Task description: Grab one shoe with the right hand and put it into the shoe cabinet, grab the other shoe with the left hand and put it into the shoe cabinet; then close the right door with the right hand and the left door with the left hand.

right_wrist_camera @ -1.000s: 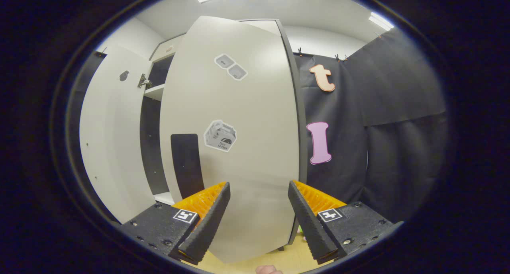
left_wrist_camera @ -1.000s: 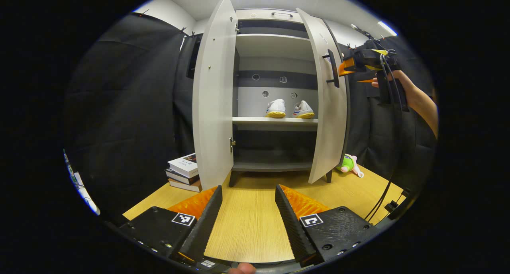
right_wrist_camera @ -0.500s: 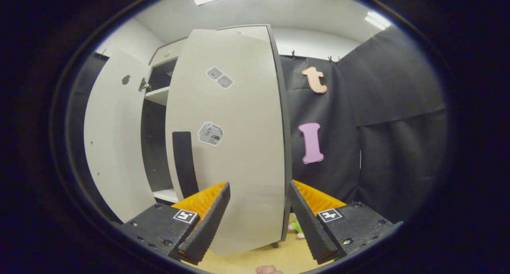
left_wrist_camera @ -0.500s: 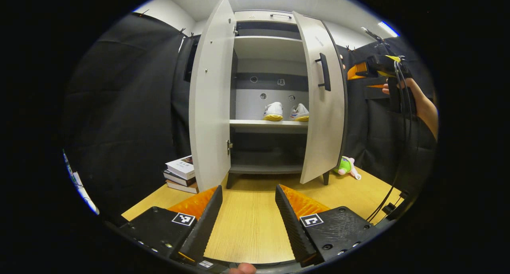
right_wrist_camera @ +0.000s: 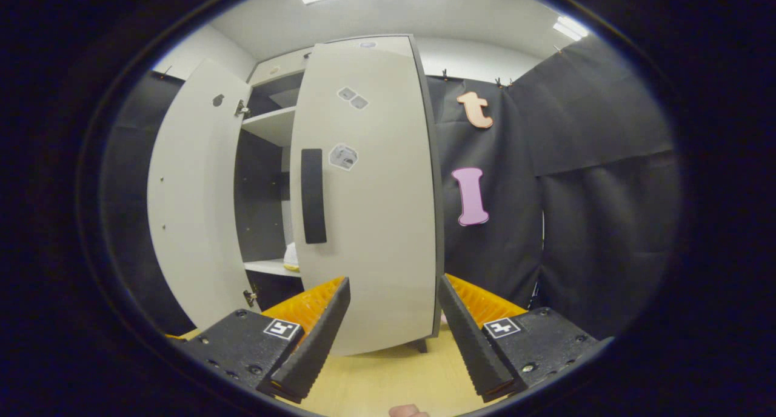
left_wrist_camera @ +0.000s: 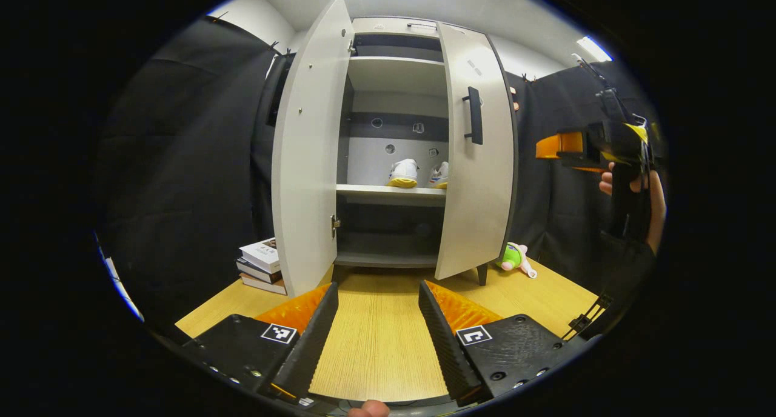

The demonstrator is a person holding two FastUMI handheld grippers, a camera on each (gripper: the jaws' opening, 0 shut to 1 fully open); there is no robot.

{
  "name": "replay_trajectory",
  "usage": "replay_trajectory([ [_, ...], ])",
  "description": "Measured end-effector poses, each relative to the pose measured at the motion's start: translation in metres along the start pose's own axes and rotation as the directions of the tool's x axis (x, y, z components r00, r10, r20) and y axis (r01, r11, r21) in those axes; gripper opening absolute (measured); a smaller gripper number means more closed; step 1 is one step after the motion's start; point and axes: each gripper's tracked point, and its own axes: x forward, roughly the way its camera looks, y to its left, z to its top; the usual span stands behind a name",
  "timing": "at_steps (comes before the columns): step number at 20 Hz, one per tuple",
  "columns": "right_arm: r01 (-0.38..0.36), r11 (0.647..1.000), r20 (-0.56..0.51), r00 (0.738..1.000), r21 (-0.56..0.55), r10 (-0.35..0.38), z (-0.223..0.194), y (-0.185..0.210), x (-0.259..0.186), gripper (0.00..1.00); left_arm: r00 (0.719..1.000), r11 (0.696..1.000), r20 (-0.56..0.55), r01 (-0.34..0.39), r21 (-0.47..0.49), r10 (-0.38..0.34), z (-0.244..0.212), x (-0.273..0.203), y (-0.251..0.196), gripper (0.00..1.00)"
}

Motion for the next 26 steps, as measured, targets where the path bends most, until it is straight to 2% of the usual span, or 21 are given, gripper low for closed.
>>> replay_trajectory([
  [10, 0.054, 0.998, -0.068, 0.996, 0.024, -0.053, -0.082, -0.011, -0.059, 0.95, 0.999, 0.999, 0.031, 0.035, 0.001, -0.035, 0.015, 0.0, -0.015, 0.8],
  [17, 0.084, 0.996, -0.081, 0.993, -0.006, -0.084, -0.12, -0.017, -0.084, 0.95, 0.998, 0.999, 0.054, 0.034, 0.027, -0.035, 0.025, 0.001, -0.019, 0.8],
  [20, 0.121, 0.991, -0.092, 0.988, -0.05, -0.125, -0.132, -0.02, -0.088, 0.95, 0.997, 1.0, 0.067, 0.02, 0.013, -0.021, 0.033, 0.001, -0.015, 0.8],
  [24, 0.094, 0.994, -0.11, 0.989, -0.049, -0.099, -0.139, -0.014, -0.087, 0.95, 0.994, 1.0, 0.111, -0.012, 0.006, 0.011, 0.056, -0.001, 0.004, 0.8],
  [26, 0.078, 0.996, -0.119, 0.989, -0.043, -0.083, -0.143, -0.011, -0.084, 0.95, 0.988, 0.999, 0.147, -0.053, -0.005, 0.053, 0.075, -0.005, 0.025, 0.81],
])
